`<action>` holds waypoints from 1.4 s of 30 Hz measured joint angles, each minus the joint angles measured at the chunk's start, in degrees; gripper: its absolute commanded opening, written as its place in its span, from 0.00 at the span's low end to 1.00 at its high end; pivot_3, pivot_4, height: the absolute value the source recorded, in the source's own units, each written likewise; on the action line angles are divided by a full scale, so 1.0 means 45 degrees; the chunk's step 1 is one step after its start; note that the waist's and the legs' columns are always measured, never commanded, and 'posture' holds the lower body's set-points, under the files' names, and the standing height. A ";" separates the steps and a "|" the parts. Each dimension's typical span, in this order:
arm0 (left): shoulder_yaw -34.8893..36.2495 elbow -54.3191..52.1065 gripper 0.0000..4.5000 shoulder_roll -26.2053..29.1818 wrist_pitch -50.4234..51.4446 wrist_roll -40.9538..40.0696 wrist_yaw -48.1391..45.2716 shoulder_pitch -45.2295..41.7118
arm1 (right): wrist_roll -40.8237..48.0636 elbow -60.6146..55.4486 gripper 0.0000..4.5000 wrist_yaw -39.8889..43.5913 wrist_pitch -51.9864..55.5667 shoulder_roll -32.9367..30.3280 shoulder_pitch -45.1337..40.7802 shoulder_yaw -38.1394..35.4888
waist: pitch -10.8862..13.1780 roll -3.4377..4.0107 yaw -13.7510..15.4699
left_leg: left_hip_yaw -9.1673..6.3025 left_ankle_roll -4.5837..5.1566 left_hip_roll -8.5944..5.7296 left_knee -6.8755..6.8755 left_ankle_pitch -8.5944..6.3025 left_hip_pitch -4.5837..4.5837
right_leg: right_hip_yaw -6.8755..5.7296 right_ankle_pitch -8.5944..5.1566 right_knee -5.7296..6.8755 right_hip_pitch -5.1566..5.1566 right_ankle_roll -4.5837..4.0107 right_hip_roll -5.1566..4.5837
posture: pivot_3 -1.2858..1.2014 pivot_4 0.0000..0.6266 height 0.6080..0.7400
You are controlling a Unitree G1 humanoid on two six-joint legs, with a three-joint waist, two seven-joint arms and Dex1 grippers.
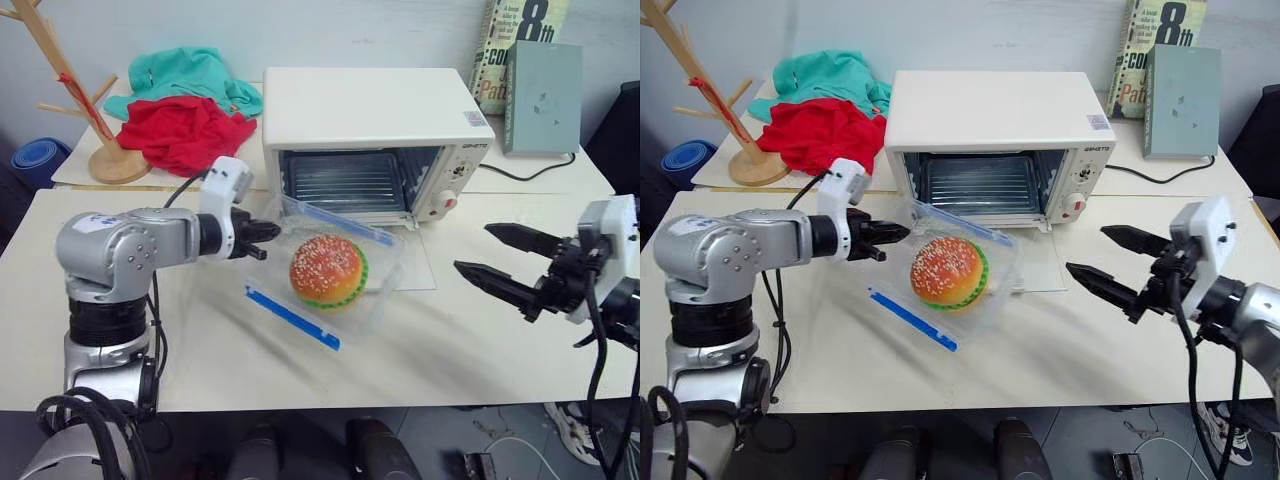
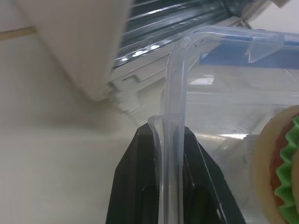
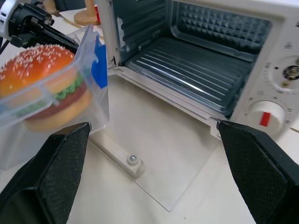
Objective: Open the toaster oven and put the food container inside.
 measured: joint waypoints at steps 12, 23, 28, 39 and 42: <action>0.0320 0.1908 0.70 -0.1663 -0.0272 0.1359 0.1136 -0.1397 | 0.0429 -0.1087 1.00 -0.1109 -0.0055 0.0398 0.0816 -0.0393 | 0.0000 0.0000 0.0009 | -0.0009 0.0056 -0.0088 0.0017 0.0043 0.0010 | 0.0017 0.0022 0.0043 0.0012 0.0042 -0.0038 | 0.52 0.24 1.00; 0.2236 0.1624 0.91 -0.1193 -0.1573 0.0190 -0.1091 -0.1259 | 0.1800 -0.1865 0.86 -0.1432 -0.0034 0.0428 0.1762 -0.0604 | 0.0000 0.0001 0.0150 | -0.0028 0.0022 -0.0107 0.0016 0.0082 0.0011 | -0.0002 0.0023 0.0077 0.0013 0.0044 -0.0063 | 0.52 0.24 1.00; 0.2929 0.0990 0.77 0.0380 -0.3474 -0.1870 -0.5276 -0.0336 | 0.3659 -0.2600 0.48 -0.1978 -0.0024 0.0116 0.1864 -0.0903 | 0.0001 0.0002 0.0243 | -0.0026 0.0012 -0.0102 0.0015 0.0088 0.0018 | -0.0004 0.0022 0.0075 0.0016 0.0041 -0.0058 | 0.52 0.24 1.00; -0.1866 0.2234 0.03 0.4878 -0.9925 0.0747 -1.3981 0.2290 | 0.4154 -0.3787 0.00 -0.3858 0.0300 0.0208 0.3101 0.3245 | 0.0003 0.0004 0.0165 | -0.0032 0.0154 -0.0076 -0.0013 0.0065 0.0013 | -0.0016 0.0016 -0.0013 0.0052 0.0011 -0.0116 | 0.52 0.24 1.00; -0.3045 0.2648 0.01 0.4631 -1.1708 0.2177 -1.4295 0.2301 | 0.3217 -0.3673 0.00 -0.4351 0.0333 0.0543 0.2947 0.4591 | 0.0002 0.0004 0.0167 | -0.0023 0.0181 -0.0093 -0.0012 0.0060 0.0007 | -0.0031 0.0023 -0.0021 0.0049 0.0015 -0.0158 | 0.52 0.24 1.00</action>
